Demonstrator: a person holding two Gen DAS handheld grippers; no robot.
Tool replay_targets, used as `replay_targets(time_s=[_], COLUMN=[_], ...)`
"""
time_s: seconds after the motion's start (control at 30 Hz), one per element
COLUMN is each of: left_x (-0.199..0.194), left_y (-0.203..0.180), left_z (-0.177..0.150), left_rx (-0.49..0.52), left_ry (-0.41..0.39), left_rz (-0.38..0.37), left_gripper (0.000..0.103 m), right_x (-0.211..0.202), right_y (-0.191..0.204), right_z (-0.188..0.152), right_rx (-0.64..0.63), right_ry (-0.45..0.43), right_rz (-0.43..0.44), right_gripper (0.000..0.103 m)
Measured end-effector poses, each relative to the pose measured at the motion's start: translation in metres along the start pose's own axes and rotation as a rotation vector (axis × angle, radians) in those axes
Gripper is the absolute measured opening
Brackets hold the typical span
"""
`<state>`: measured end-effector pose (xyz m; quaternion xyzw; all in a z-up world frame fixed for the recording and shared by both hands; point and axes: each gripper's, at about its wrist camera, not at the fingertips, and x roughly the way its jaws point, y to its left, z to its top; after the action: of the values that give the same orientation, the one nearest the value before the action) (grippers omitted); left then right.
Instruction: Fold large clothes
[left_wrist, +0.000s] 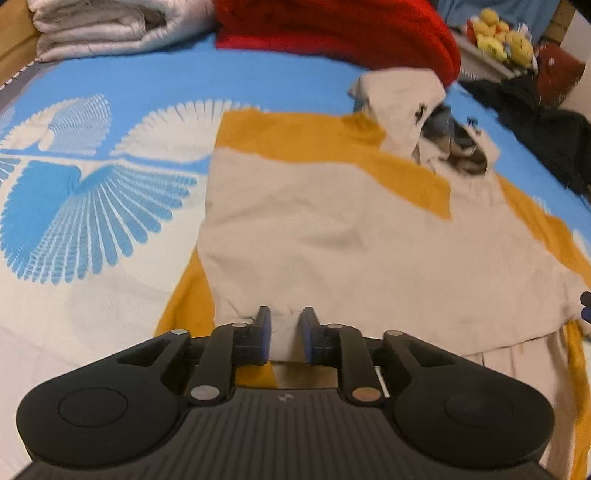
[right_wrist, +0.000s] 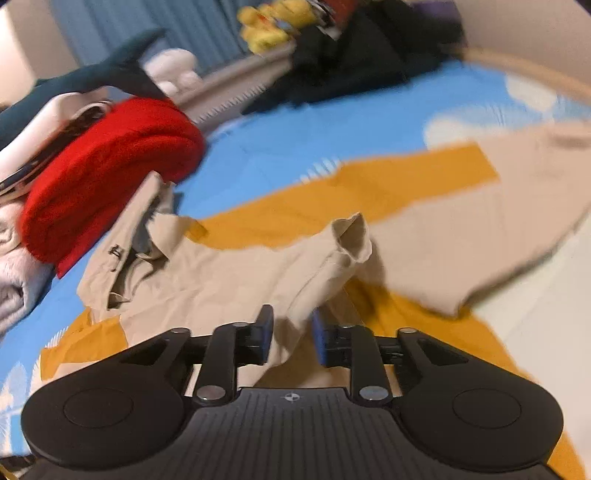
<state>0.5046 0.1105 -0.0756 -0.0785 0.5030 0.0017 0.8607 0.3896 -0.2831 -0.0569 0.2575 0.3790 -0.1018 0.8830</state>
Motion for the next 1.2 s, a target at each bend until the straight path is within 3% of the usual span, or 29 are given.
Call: replay_targets(time_s=[0.17,0.27,0.37,0.47,0.5,0.53,0.7,0.77,0.87,0.9,0.93,0.97,1.2], left_x=[0.017,0.016,0.016,0.016,0.016,0.017,0.018,0.017,0.016,0.016,0.016,0.016,0.015], left_y=[-0.001,-0.002,-0.003,-0.003,-0.003,-0.003,-0.003,-0.004,-0.004,-0.003,-0.003,-0.003,-0.004], left_z=[-0.004,-0.004,-0.005,-0.006,-0.006,-0.006,-0.007,-0.007,-0.006,-0.006,-0.006,-0.006,-0.006], left_rx=[0.017,0.024,0.033,0.039,0.04,0.041,0.048,0.049,0.044,0.044,0.044,0.043,0.043], left_ry=[0.062,0.067,0.07,0.074,0.076,0.077,0.085,0.083,0.082,0.082,0.082,0.083,0.081], left_rz=[0.044,0.051,0.055,0.059,0.06,0.062,0.068,0.069,0.067,0.066,0.066,0.066,0.063], left_gripper=[0.031,0.032,0.033,0.033,0.033,0.033,0.034,0.034,0.035,0.035,0.035,0.036,0.037], right_x=[0.022,0.037,0.042,0.04,0.039,0.037,0.003,-0.004,0.012,0.021,0.027,0.032,0.044], right_y=[-0.017,-0.034,-0.046,-0.047,-0.046,-0.047,-0.038,-0.033,-0.045,-0.053,-0.059,-0.062,-0.068], right_z=[-0.005,-0.01,-0.014,-0.009,-0.007,-0.006,0.014,0.019,0.014,0.01,0.006,0.003,-0.001], right_rx=[0.161,0.254,0.326,0.327,0.321,0.321,0.262,0.226,0.288,0.334,0.369,0.397,0.433], right_ry=[0.131,0.202,0.22,0.188,0.17,0.155,-0.057,-0.093,0.011,0.069,0.114,0.148,0.181], right_rz=[-0.012,-0.081,-0.077,-0.041,-0.023,-0.013,0.11,0.082,0.006,0.002,0.006,0.013,0.046], right_gripper=[0.033,0.033,0.033,0.028,0.01,0.0,0.0,0.0,0.004,0.013,0.029,0.034,0.036])
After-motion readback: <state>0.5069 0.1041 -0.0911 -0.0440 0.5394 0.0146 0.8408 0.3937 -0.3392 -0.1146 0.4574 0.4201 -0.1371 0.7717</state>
